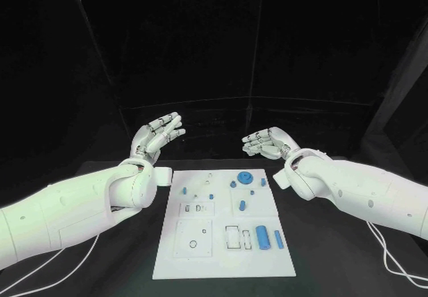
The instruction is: Assemble the parts on the task board
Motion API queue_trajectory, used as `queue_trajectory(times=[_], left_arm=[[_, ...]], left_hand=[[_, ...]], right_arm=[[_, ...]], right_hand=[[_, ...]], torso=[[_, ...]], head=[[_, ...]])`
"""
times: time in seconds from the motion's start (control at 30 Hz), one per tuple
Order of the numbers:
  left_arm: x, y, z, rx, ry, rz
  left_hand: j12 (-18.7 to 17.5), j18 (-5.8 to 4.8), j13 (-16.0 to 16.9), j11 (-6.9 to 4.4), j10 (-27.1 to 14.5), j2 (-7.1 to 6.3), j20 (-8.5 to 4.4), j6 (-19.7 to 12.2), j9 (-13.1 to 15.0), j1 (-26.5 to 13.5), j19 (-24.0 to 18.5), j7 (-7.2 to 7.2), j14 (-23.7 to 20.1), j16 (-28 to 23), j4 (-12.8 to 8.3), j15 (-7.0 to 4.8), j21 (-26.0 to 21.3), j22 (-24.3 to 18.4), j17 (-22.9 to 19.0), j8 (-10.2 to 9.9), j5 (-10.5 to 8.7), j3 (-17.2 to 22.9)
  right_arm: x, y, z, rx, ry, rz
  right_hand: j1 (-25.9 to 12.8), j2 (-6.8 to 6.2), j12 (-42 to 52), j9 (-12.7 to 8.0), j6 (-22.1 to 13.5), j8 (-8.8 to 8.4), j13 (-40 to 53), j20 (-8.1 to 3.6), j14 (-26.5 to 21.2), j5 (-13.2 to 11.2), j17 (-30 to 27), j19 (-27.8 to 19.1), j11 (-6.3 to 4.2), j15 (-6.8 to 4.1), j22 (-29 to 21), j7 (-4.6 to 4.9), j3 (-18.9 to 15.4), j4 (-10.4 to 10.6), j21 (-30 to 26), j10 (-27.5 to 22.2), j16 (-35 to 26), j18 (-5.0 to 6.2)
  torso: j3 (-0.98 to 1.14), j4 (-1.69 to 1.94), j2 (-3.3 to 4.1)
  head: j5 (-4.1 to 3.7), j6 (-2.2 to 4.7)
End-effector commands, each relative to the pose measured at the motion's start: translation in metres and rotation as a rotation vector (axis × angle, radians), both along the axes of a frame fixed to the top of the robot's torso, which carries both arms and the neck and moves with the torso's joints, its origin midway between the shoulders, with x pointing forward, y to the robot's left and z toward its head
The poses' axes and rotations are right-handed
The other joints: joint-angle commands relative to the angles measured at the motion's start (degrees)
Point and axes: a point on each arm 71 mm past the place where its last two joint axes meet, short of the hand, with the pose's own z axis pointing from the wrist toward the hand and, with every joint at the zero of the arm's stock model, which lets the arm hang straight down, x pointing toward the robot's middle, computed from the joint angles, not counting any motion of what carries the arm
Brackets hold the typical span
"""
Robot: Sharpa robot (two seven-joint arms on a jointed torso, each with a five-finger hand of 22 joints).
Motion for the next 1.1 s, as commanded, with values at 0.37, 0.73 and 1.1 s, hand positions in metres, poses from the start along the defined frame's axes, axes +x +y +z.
queue_trajectory(times=[0.37, 0.73, 1.1], left_arm=[[-0.021, -0.012, 0.011, -0.069, -0.045, -0.156], [-0.033, -0.023, 0.011, -0.095, -0.031, -0.226], [-0.042, -0.027, 0.014, -0.109, -0.035, -0.249]], left_hand=[[1.76, 2.32, 0.04, -1.28, 9.74, 0.50, -0.11, 12.82, 0.34, 2.22, 9.85, 6.84, 6.73, 0.70, -3.03, -1.79, 4.83, 1.37, -0.73, 1.50, 0.35, 1.24], [1.73, 2.46, 0.02, -1.40, 10.21, 0.61, -0.12, 14.12, 0.38, 2.38, 10.41, 6.75, 7.21, 0.55, -3.46, -1.92, 5.11, 1.34, -0.90, 1.54, 0.36, 1.48], [1.74, 2.49, 0.03, -1.43, 10.42, 0.68, -0.13, 14.77, 0.41, 2.33, 10.57, 6.76, 7.43, 0.51, -3.55, -1.97, 5.18, 1.31, -0.95, 1.59, 0.36, 1.55]], right_arm=[[0.006, 0.014, 0.019, -0.566, -0.160, 0.109], [0.003, 0.028, 0.012, -0.840, -0.166, 0.182], [0.003, 0.038, 0.010, -0.905, -0.159, 0.225]], right_hand=[[-1.16, -3.39, -2.08, 0.03, 7.94, -1.43, 0.31, -7.63, 24.15, -0.55, 7.53, 16.13, -3.93, -6.61, 8.49, -2.14, 3.78, -3.86, 17.35, 12.15, 11.73, 1.02], [-4.37, -5.64, -2.98, 0.02, 7.26, -2.69, 0.37, -8.10, 24.71, -1.94, 23.21, 17.78, -4.13, -6.53, 14.68, -2.62, 6.67, -2.98, 27.84, 10.05, 33.35, 1.04], [-4.72, -6.79, -2.99, 0.03, 5.93, -2.69, 0.42, -7.52, 24.18, -2.25, 36.82, 16.32, -3.79, -6.18, 17.75, -2.81, 7.90, -1.79, 32.67, 8.37, 46.64, 1.07]], torso=[[-0.14, 1.18, 4.41], [-0.26, 1.92, 6.56], [-0.28, 2.04, 7.97]], head=[[-1.33, 0.63], [-2.30, 0.73], [-2.80, 1.18]])
